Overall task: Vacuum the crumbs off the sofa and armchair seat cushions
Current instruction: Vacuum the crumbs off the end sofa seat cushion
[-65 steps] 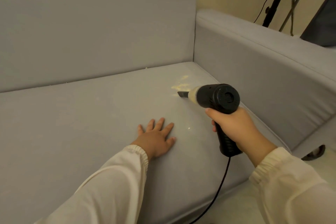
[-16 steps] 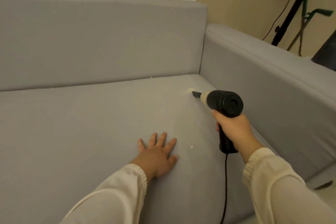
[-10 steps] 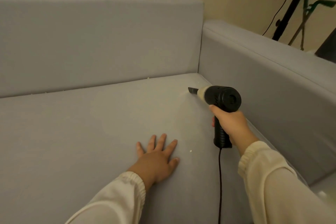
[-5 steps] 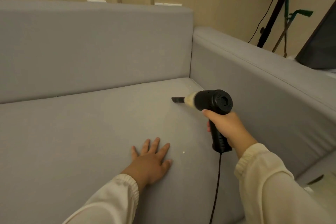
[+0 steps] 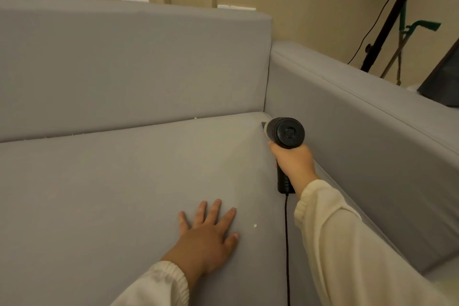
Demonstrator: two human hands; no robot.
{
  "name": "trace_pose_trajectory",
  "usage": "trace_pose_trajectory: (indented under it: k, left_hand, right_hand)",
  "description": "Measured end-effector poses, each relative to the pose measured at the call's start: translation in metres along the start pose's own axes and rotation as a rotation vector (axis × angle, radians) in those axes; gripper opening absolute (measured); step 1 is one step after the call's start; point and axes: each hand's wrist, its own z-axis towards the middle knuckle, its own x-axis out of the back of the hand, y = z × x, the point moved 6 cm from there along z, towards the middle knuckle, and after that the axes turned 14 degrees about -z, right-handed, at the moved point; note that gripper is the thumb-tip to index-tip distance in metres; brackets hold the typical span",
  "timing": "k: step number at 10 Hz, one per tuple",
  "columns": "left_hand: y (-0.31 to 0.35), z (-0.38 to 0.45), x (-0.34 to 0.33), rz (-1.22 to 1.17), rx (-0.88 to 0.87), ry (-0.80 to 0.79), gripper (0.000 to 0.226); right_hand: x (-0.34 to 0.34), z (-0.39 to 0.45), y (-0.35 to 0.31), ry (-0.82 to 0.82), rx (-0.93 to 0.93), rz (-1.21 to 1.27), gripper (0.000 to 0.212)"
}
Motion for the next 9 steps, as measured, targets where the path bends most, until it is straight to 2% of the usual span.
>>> trace_pose_trajectory:
  k: [1, 3, 4, 6, 9]
  left_hand:
    - [0.001, 0.0, 0.0, -0.006, -0.005, 0.01, 0.065]
    - [0.001, -0.001, 0.0, -0.004, -0.008, 0.011, 0.065]
    - [0.001, 0.003, 0.001, 0.002, -0.002, 0.01, 0.065]
    - [0.01, 0.002, -0.003, 0.03, -0.002, 0.01, 0.07]
    - [0.018, -0.002, 0.0, 0.04, -0.039, -0.02, 0.069]
  right_hand:
    - [-0.005, 0.017, -0.004, -0.028, -0.009, 0.029, 0.037]
    - [-0.011, 0.039, -0.016, -0.137, -0.02, 0.12, 0.025]
    - [-0.012, 0.035, -0.02, -0.171, 0.012, 0.051, 0.023]
    - [0.003, 0.009, 0.0, -0.028, 0.07, -0.024, 0.023]
    - [0.053, -0.046, 0.032, -0.059, 0.013, 0.023, 0.017]
